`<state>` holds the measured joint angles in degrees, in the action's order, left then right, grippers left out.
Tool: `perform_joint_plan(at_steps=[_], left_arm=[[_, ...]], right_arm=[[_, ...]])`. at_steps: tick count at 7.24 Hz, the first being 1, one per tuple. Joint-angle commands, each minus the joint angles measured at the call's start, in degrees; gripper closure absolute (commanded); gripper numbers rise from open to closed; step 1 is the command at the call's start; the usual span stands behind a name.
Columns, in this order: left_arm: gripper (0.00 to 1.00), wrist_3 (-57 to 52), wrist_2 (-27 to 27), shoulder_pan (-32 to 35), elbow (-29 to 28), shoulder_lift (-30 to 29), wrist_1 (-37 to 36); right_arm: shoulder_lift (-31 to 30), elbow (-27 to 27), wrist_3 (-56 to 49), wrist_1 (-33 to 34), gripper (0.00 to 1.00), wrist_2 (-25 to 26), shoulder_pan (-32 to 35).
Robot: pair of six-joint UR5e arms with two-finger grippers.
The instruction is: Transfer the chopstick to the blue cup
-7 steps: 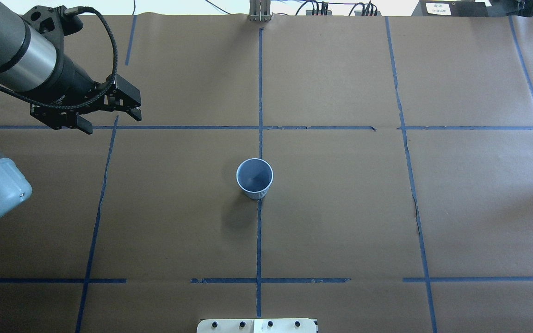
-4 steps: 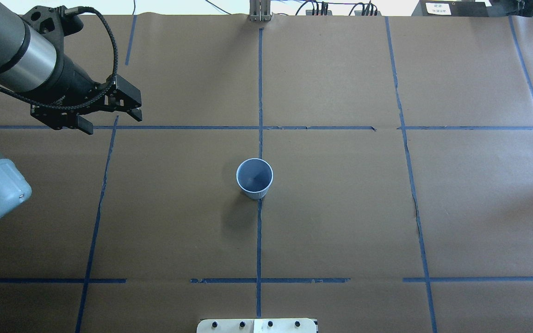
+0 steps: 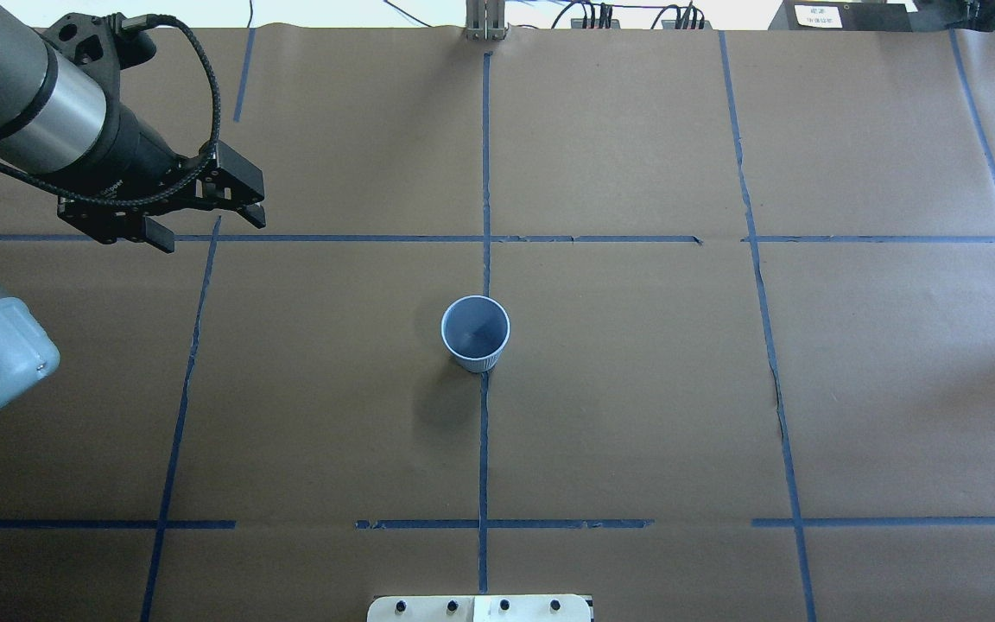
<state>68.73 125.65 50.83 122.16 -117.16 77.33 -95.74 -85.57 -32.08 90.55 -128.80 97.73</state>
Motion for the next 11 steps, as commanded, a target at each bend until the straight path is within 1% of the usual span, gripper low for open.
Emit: perform_joint_plan(at_steps=[1, 2, 3, 4, 6, 7, 8, 9, 11], left_arm=[[0.0, 0.09, -0.06, -0.03, -0.08, 0.01, -0.07], [0.0, 0.17, -0.06, -0.03, 0.01, 0.01, -0.07], [0.0, 0.35, -0.06, -0.03, 0.01, 0.01, -0.07], [0.0, 0.44, -0.06, -0.12, 0.01, 0.01, -0.07], [0.0, 0.44, -0.06, -0.12, -0.08, 0.01, 0.01], [0.0, 0.27, -0.06, -0.03, -0.08, 0.09, 0.01], [0.0, 0.09, -0.06, -0.03, -0.08, 0.09, 0.01], [0.0, 0.09, 0.03, -0.03, 0.01, 0.09, 0.01], [0.0, 0.09, 0.03, -0.03, 0.01, 0.09, -0.07]], right_arm=[[-0.33, -0.13, -3.42, -0.11, 0.97, 0.92, 2.37], [-0.42, -0.48, -3.34, -0.03, 1.0, 0.75, 3.34], [0.11, -0.91, -3.34, 2.32, 1.0, 0.4, 3.87], [0.63, -5.36, -3.34, 8.44, 1.0, 0.39, 4.05], [0.81, -17.3, -3.34, 24.07, 1.0, 1.09, 3.53], [0.73, -20.75, -3.42, 27.8, 1.0, 2.31, 3.87], [0.99, -23.22, -4.38, 29.92, 1.0, 5.63, 4.57], [2.99, -25.07, -5.61, 30.81, 1.0, 6.01, 7.28], [10.09, -26.14, -5.71, 36.6, 1.0, 7.5, 8.71]])
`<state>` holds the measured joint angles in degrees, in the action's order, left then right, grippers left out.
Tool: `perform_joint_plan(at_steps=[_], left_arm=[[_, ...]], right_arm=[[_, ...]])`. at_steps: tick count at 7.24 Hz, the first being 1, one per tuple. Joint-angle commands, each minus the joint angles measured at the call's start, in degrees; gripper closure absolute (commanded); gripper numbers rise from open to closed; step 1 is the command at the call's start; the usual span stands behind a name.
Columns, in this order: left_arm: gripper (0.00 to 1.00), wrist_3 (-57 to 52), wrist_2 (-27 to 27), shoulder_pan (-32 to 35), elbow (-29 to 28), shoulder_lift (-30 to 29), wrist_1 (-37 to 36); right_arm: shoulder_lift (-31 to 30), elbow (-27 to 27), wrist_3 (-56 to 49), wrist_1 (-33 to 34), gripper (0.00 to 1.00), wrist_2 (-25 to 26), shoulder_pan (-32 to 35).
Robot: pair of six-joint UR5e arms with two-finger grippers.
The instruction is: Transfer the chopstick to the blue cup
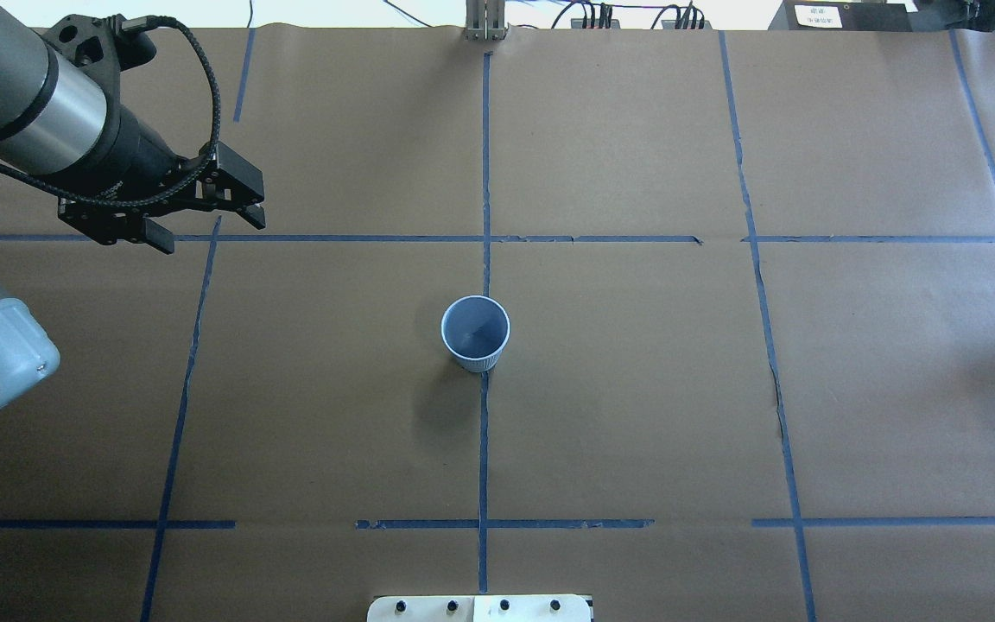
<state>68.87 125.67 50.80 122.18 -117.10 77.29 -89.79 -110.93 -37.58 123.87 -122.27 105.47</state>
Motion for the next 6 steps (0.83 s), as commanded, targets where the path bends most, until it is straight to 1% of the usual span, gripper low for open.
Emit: perform_joint_plan(at_steps=[1, 2, 4, 6], left_arm=[[0.0, -0.14, -0.08, 0.18, -0.02, 0.12, -0.12], [0.0, -0.31, -0.08, 0.18, 0.68, 2.47, 0.14], [0.0, -5.46, -0.34, 1.66, 0.78, 4.41, -0.38], [0.0, -13.45, -0.25, 5.43, 0.69, 8.35, -0.47]], right_arm=[[9.75, -0.26, 0.91, 7.66, 1.0, 0.28, 0.36], [14.16, -0.34, 6.15, 10.57, 1.0, -4.07, -3.04], [19.36, -0.78, 21.32, 10.51, 1.0, -10.76, -11.56], [24.81, -3.22, 39.06, 10.86, 1.0, -13.43, -21.31]])
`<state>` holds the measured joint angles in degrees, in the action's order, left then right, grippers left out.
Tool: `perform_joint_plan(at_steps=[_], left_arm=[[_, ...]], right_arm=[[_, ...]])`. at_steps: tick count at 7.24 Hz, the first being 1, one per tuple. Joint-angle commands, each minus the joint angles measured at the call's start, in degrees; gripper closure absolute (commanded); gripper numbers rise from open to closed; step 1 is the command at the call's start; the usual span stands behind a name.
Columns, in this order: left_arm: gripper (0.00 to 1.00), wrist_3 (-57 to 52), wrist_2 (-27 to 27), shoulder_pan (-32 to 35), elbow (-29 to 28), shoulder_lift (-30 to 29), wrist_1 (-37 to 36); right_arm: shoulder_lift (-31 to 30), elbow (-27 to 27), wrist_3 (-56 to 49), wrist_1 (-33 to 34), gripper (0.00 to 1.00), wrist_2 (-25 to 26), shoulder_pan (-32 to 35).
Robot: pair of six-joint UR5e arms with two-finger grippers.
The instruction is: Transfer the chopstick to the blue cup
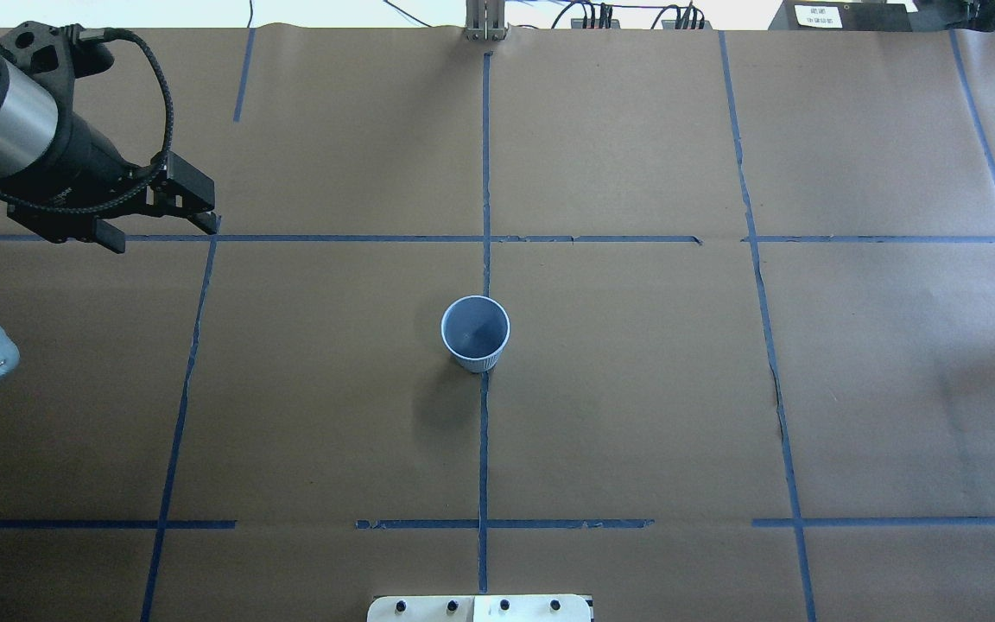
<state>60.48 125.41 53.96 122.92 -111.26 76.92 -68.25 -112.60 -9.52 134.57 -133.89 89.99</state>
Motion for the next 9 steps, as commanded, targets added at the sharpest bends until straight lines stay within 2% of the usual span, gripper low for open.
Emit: perform_joint_plan(at_steps=[1, 3, 4, 5, 6, 7, 9], left_arm=[[0.0, -10.33, 0.01, 4.64, -0.4, 4.36, -0.19], [0.0, -20.97, 0.09, 9.74, -1.27, 8.67, -0.11], [0.0, -26.5, 0.18, 12.9, -3.19, 9.91, -0.11], [0.0, -33.0, 1.14, 16.32, -6.08, 10.61, -0.11], [0.0, -40.63, 5.15, 20.44, -10.72, 10.88, -0.02], [0.0, -49.32, 6.41, 24.49, -15.47, 10.88, -0.02], [0.0, -59.31, 6.6, 28.82, -22.08, 11.67, 0.24]], right_arm=[[5.39, -4.44, 21.02, -0.01, 1.0, -3.55, -10.66], [14.68, -6.58, 47.88, -0.53, 1.0, -2.7, -24.26], [18.99, -6.93, 56.63, -0.54, 1.0, -1.65, -28.86], [22.16, -7.8, 63.94, -0.71, 1.0, -1.46, -32.47], [24.72, -7.72, 68.19, -0.8, 1.0, 0.8, -37.03], [26.83, -7.37, 72.23, -0.97, 1.0, 3.17, -41.69], [27.55, -5.45, 82.68, -10.77, 1.0, 9.14, -50.04]])
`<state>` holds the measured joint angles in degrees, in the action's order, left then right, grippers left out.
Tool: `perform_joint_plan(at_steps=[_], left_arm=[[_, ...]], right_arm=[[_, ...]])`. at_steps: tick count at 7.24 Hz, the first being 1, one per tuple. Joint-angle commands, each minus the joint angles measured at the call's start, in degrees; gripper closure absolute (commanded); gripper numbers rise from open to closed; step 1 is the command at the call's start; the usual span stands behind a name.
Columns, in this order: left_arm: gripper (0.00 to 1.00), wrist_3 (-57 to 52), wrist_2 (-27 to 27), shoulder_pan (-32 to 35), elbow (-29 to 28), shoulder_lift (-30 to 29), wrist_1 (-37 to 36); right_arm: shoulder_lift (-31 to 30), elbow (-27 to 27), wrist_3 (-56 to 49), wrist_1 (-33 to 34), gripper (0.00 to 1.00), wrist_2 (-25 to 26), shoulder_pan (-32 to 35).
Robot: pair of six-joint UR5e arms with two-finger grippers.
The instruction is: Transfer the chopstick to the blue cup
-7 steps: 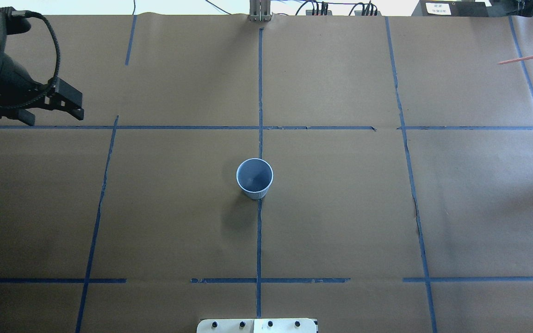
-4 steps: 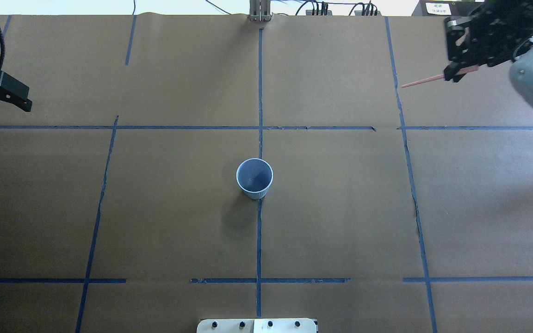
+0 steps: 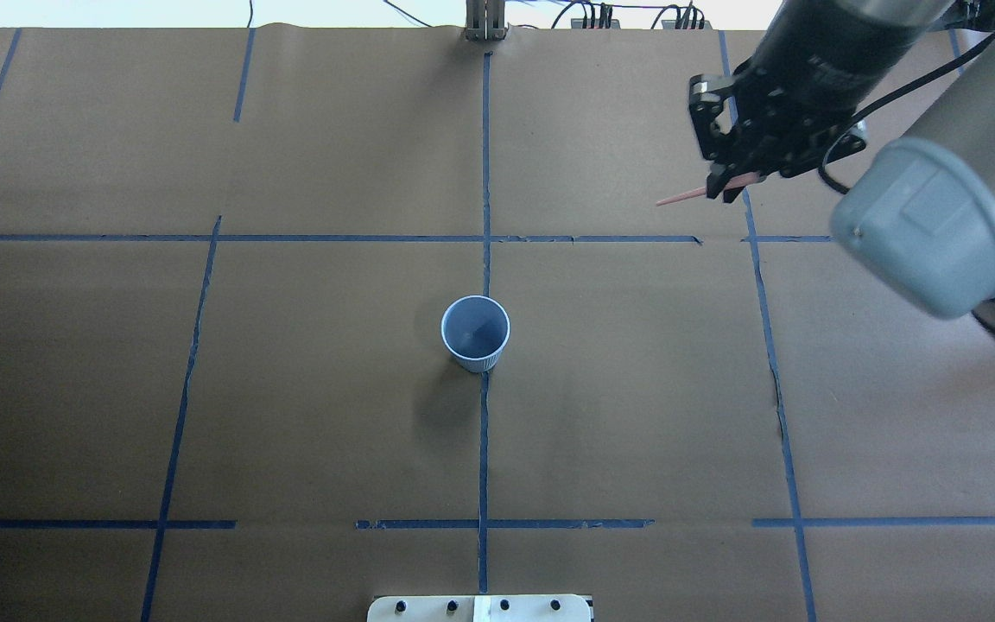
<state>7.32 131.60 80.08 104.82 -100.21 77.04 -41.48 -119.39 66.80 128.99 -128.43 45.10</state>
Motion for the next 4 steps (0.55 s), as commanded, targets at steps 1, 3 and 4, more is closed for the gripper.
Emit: perform_joint_plan(at_steps=[1, 3, 4], left_arm=[[0.0, -7.83, 0.32, 2.97, -4.62, 1.76, 0.56], [0.0, -7.93, 0.41, 2.98, -4.72, 2.74, 0.65], [0.0, -7.93, 0.41, 3.06, -4.72, 2.92, 0.66]], right_arm=[[1.65, 2.74, 8.68, -6.81, 1.0, 4.93, -8.16], [6.04, 7.48, 11.15, -7.09, 1.0, 7.91, -12.21], [5.97, 9.76, 11.86, -10.66, 1.0, 10.02, -14.23]])
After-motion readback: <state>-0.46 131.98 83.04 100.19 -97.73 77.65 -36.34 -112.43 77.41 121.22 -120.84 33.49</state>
